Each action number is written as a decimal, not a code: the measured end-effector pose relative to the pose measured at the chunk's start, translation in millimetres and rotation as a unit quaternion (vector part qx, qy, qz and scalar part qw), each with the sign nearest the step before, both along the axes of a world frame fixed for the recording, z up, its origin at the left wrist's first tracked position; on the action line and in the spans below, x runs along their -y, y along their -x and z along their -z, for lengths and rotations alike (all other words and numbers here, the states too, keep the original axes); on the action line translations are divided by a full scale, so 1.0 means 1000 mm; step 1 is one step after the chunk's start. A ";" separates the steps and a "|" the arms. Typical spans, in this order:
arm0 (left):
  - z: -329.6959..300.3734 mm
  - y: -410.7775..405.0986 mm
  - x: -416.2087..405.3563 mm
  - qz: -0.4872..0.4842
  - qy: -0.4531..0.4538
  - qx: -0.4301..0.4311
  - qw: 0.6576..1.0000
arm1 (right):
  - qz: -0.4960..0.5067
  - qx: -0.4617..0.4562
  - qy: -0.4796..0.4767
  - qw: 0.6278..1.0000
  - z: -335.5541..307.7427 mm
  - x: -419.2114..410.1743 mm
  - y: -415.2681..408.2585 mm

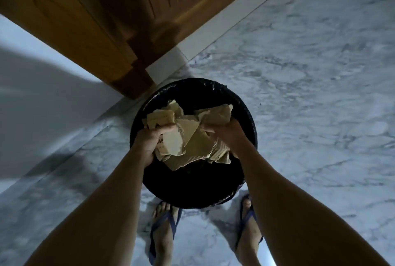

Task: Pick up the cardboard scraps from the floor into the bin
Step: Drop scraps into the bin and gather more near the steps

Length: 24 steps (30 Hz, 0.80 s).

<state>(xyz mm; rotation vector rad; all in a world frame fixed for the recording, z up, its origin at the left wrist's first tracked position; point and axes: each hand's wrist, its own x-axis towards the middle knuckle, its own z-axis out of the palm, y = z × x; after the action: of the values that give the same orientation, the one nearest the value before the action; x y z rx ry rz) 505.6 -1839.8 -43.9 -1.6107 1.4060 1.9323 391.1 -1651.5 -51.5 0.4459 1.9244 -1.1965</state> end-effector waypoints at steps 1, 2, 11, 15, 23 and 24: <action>0.003 0.003 -0.001 0.009 0.004 0.011 1.000 | -0.007 0.021 -0.007 1.000 -0.002 0.001 0.001; 0.005 0.006 -0.002 0.024 0.012 0.022 0.999 | -0.018 0.037 -0.008 0.999 -0.001 0.002 0.002; 0.002 0.010 -0.008 0.307 -0.002 0.128 0.943 | -0.044 0.077 -0.044 0.995 -0.013 -0.006 -0.001; -0.015 0.007 -0.016 0.324 0.033 0.166 0.931 | -0.082 0.058 -0.052 0.994 -0.020 -0.008 -0.014; -0.088 0.007 -0.044 0.450 0.267 0.109 0.845 | -0.029 -0.001 -0.044 0.999 -0.088 -0.036 -0.051; -0.099 0.008 -0.053 0.471 0.277 0.088 0.833 | -0.009 -0.004 -0.038 0.999 -0.101 -0.045 -0.056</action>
<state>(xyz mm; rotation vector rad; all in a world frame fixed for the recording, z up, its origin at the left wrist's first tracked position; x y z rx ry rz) 497.3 -1786.5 54.9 -0.8655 2.2110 0.8183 446.7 -1606.4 49.0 0.4628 1.9814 -1.1178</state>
